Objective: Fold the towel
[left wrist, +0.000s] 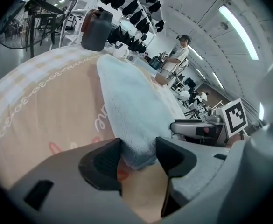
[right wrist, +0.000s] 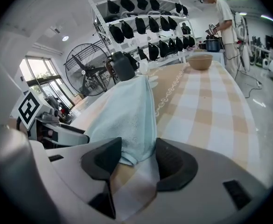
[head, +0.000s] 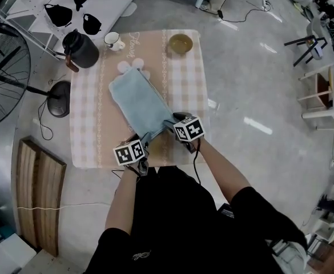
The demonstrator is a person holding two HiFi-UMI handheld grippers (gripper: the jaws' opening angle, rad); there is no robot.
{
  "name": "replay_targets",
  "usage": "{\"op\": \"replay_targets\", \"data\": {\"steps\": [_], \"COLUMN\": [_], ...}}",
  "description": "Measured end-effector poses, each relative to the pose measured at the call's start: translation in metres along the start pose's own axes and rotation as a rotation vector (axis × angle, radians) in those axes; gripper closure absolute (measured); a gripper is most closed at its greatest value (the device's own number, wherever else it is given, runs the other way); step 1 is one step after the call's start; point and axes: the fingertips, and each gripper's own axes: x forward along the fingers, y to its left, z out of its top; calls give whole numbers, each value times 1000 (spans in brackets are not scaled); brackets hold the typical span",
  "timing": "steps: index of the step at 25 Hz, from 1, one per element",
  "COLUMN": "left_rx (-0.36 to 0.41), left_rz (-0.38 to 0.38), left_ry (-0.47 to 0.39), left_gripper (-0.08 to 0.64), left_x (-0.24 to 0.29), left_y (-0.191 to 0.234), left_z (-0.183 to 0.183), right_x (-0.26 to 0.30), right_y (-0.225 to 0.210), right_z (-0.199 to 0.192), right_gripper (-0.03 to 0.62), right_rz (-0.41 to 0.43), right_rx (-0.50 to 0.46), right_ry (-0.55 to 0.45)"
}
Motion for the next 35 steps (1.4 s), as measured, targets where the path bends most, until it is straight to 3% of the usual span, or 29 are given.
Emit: {"op": "replay_targets", "data": {"steps": [3, 8, 11, 15, 25, 29, 35], "left_rx": [2, 80, 75, 99, 48, 80, 54], "left_rz": [26, 55, 37, 21, -47, -40, -78], "left_ry": [-4, 5, 4, 20, 31, 43, -6], "left_gripper": [318, 360, 374, 417, 442, 457, 471], "left_x": [1, 1, 1, -3, -33, -47, -68], "left_y": [3, 6, 7, 6, 12, 9, -1], "left_z": [-1, -3, -5, -12, -51, -66, -60], "right_x": [1, 0, 1, -1, -18, -27, -41], "right_y": [-1, 1, 10, 22, 64, 82, 93], "right_z": [-1, -6, -15, -21, -61, -76, -68], "right_gripper": [377, 388, 473, 506, 512, 517, 522], "right_rz": [-27, -17, 29, 45, 121, 138, 155], "right_rx": [-27, -109, -118, -120, -173, -210, -192], "right_ry": [8, 43, 67, 57, 99, 109, 82]}}
